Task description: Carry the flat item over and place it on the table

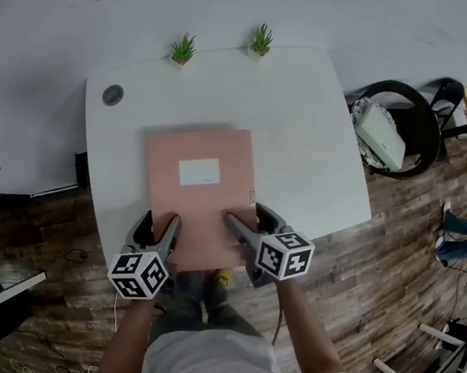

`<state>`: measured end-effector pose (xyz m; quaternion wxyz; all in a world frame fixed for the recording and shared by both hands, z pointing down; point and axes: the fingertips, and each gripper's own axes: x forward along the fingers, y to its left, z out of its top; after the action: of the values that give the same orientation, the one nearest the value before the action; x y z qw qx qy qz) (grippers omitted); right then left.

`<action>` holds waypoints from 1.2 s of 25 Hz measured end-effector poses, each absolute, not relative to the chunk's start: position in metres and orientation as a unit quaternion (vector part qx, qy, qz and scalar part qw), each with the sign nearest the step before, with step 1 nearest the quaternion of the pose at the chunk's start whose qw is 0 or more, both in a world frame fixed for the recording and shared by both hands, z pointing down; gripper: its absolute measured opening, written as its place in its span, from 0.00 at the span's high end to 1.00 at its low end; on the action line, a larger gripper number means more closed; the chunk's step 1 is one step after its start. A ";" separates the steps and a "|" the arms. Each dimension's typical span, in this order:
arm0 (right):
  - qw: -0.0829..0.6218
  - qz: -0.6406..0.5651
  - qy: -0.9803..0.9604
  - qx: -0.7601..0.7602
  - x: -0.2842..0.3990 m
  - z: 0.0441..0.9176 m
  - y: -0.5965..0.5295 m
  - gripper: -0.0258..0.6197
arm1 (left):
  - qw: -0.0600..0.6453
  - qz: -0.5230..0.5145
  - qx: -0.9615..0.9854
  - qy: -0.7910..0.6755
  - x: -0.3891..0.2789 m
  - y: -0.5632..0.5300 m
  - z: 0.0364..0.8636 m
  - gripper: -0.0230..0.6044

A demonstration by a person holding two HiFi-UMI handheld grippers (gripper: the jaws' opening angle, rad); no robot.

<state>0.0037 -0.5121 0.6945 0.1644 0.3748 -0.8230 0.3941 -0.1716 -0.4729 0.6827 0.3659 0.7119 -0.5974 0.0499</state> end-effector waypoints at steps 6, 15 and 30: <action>0.168 0.398 -0.820 0.375 0.003 0.697 -0.514 0.44 | 0.383 0.051 0.703 -0.597 -0.173 -0.473 0.687 0.52; 0.170 0.384 -0.830 0.367 0.003 0.694 -0.515 0.44 | 0.378 0.053 0.703 -0.600 -0.175 -0.473 0.686 0.52; 0.121 0.341 -0.842 0.402 0.024 0.646 -0.504 0.60 | 0.299 0.043 0.712 -0.634 -0.190 -0.447 0.637 0.65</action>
<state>0.0244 -0.5038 0.6455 0.1206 0.4016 -0.8415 0.3406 -0.1903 -0.4469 0.6373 0.2994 0.7118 -0.6339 0.0434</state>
